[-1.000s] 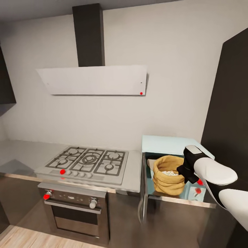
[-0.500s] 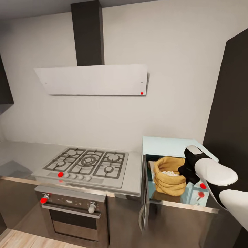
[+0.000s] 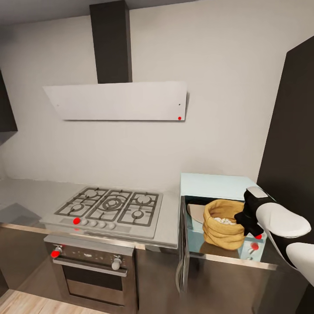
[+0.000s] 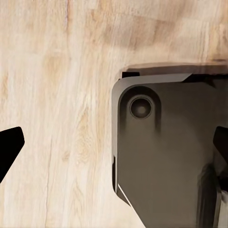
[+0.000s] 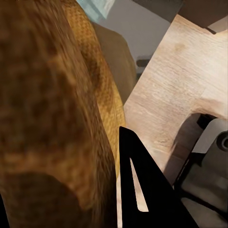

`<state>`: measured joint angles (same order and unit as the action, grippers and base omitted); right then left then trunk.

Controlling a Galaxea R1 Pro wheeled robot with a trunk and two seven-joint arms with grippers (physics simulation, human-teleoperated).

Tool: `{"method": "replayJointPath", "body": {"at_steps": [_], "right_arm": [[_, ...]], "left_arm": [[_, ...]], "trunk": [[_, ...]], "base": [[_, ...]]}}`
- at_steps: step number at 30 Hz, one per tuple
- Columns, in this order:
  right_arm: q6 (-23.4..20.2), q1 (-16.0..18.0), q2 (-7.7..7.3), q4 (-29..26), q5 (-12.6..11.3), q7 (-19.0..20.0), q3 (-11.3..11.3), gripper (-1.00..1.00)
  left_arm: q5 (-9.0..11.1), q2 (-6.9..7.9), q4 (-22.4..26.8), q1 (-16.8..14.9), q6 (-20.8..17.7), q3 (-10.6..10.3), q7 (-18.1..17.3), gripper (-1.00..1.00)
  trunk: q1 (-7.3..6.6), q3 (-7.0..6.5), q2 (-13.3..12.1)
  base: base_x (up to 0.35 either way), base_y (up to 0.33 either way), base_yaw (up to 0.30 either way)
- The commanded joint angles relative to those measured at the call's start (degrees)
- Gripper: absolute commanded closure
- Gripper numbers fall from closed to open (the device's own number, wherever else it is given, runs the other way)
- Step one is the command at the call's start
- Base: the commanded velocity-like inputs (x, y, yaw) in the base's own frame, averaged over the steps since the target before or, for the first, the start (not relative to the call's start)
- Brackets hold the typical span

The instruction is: In the kitchen, take the popcorn bag from the countertop, put it into the microwave, and heat it until the popcorn is cooked so the cooked popcorn ends up inside the bag.

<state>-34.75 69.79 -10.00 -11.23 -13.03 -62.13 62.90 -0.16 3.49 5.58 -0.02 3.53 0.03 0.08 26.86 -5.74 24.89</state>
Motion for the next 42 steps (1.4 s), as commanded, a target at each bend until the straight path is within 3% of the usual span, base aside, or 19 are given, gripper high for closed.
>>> {"method": "replayJointPath", "body": {"at_steps": [1,9,42], "right_arm": [[-0.4,0.0,-0.02,-0.1,-0.2,-0.3,-0.7,1.0],[-0.4,0.0,-0.02,-0.1,1.8,-0.3,-0.8,1.0],[-0.4,0.0,-0.02,-0.1,1.8,-0.3,-0.8,1.0]], "left_arm": [[0.0,0.0,0.0,0.0,0.2,0.0,0.0,-1.0],[0.0,0.02,0.0,0.0,0.2,0.0,0.0,-1.0],[0.0,0.11,0.0,0.1,0.2,0.0,0.0,-1.0]], "trunk": [[0.02,0.02,0.0],[0.02,0.02,0.0],[0.02,0.02,0.0]], "base": [[0.0,0.0,0.0],[0.0,0.028,0.0],[0.0,0.041,0.0]]}}
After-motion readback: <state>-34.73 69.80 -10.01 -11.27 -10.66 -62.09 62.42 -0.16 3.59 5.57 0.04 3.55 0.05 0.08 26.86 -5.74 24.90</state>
